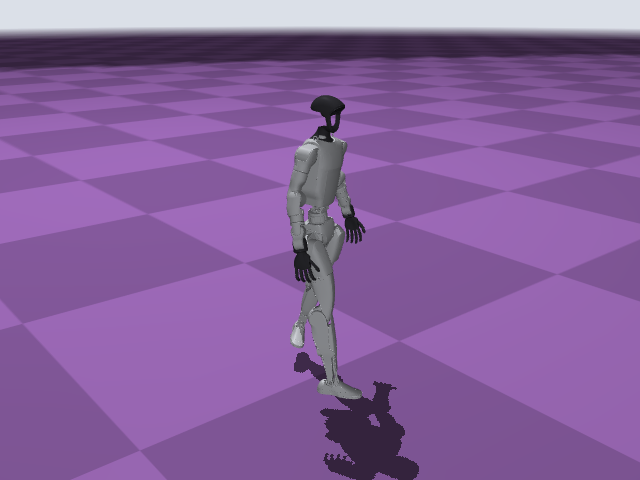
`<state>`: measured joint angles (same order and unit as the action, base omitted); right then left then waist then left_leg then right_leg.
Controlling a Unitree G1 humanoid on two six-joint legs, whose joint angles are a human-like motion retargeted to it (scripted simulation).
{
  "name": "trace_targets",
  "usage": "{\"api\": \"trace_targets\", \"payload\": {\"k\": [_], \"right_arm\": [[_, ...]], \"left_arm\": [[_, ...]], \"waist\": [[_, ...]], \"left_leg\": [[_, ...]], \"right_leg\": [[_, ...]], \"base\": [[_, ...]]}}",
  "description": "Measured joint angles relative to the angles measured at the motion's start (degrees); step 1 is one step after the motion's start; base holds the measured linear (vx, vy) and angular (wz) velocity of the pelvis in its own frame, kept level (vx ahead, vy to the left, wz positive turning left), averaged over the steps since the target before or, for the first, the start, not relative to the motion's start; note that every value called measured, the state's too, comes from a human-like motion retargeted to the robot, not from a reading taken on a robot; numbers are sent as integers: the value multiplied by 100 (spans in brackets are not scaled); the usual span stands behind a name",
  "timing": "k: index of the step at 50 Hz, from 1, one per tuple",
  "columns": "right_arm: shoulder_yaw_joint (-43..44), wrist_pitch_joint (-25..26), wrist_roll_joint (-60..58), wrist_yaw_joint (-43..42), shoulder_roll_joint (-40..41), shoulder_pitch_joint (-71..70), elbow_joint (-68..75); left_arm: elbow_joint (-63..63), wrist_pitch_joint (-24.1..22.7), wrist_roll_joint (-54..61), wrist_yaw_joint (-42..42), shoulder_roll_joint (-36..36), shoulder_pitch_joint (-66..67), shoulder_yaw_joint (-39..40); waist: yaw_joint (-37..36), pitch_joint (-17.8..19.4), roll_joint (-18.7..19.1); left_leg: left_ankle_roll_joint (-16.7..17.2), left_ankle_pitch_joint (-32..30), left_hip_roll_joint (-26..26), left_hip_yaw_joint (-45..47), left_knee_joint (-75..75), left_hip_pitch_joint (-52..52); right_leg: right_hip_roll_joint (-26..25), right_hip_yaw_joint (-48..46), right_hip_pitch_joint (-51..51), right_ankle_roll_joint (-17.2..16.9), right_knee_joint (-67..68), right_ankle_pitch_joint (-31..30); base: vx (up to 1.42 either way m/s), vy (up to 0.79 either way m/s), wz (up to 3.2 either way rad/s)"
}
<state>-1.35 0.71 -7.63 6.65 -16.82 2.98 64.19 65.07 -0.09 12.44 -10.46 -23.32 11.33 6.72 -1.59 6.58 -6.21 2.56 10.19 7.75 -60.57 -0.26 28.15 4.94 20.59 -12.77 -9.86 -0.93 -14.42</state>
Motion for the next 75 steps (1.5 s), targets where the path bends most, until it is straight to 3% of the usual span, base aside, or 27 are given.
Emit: {"api": "trace_targets", "payload": {"k": [6,10,13,18,25,36,52,59,63,68,75], "right_arm": [[-187,-115,127,79,-51,111,116],[-178,-53,135,151,-210,290,340],[-113,59,99,154,-360,387,633],[-65,179,-50,142,-590,363,1244],[-251,272,-214,0,-791,-73,1607],[-616,165,-516,-377,-769,-1638,975],[-1519,103,-1195,674,-144,-3078,959],[-1367,274,-1284,504,-341,-3110,883],[-1205,468,-1313,343,-399,-3017,945],[-1079,616,-960,374,-272,-2748,817],[-1059,562,-141,461,32,-1901,409]], "left_arm": [[51,-132,-46,-321,255,-375,-537],[-99,-140,-277,-595,428,-566,-912],[-286,-95,-527,-799,538,-634,-1112],[-530,-106,-884,-1049,653,-581,-1285],[-533,-13,-962,-888,634,-252,-1264],[14,301,-842,-320,588,376,-636],[1700,801,-767,-741,948,951,305],[1666,849,-562,-450,808,403,506],[1324,863,-391,-225,644,-75,535],[568,854,-318,-190,384,-478,432],[-427,621,-113,-115,-170,-372,224]], "waist": [[203,-15,392],[321,-38,486],[367,-207,509],[155,-568,560],[-759,-862,679],[-1347,-662,868],[-1967,-839,143],[-1961,-810,-83],[-1998,-750,-228],[-2014,-673,-612],[-1961,-423,-1178]], "left_leg": [[245,-290,-199,59,356,-367],[426,-484,203,1255,1516,-826],[244,-304,467,3010,3025,-1744],[-412,538,231,5523,4432,-2940],[-578,1062,127,6879,3821,-3401],[-318,940,-859,7638,3198,-3586],[-255,-67,-2271,8381,2436,-3077],[-229,-605,-2656,8495,1941,-2947],[-181,-600,-2592,8637,1788,-3165],[-88,-168,-2223,9197,1714,-3656],[280,121,-1488,8639,1366,-3835]], "right_leg": [[-219,-463,-193,316,329,581],[-60,-614,76,239,306,863],[182,-815,271,136,260,1040],[533,-1220,611,-56,219,1374],[651,-1561,1188,-244,327,1757],[261,-2523,2712,133,863,2668],[476,-3058,3975,479,1406,3148],[584,-3261,4154,523,1175,3174],[664,-3555,4061,493,1047,3030],[856,-4073,3827,392,843,2520],[1218,-4388,3475,424,1371,853]], "base": [[41,-24,46],[43,-23,66],[39,-19,92],[33,-14,85],[27,-8,32],[24,-5,40],[23,7,-2],[19,23,40],[21,33,85],[29,41,113],[46,45,100]]}}
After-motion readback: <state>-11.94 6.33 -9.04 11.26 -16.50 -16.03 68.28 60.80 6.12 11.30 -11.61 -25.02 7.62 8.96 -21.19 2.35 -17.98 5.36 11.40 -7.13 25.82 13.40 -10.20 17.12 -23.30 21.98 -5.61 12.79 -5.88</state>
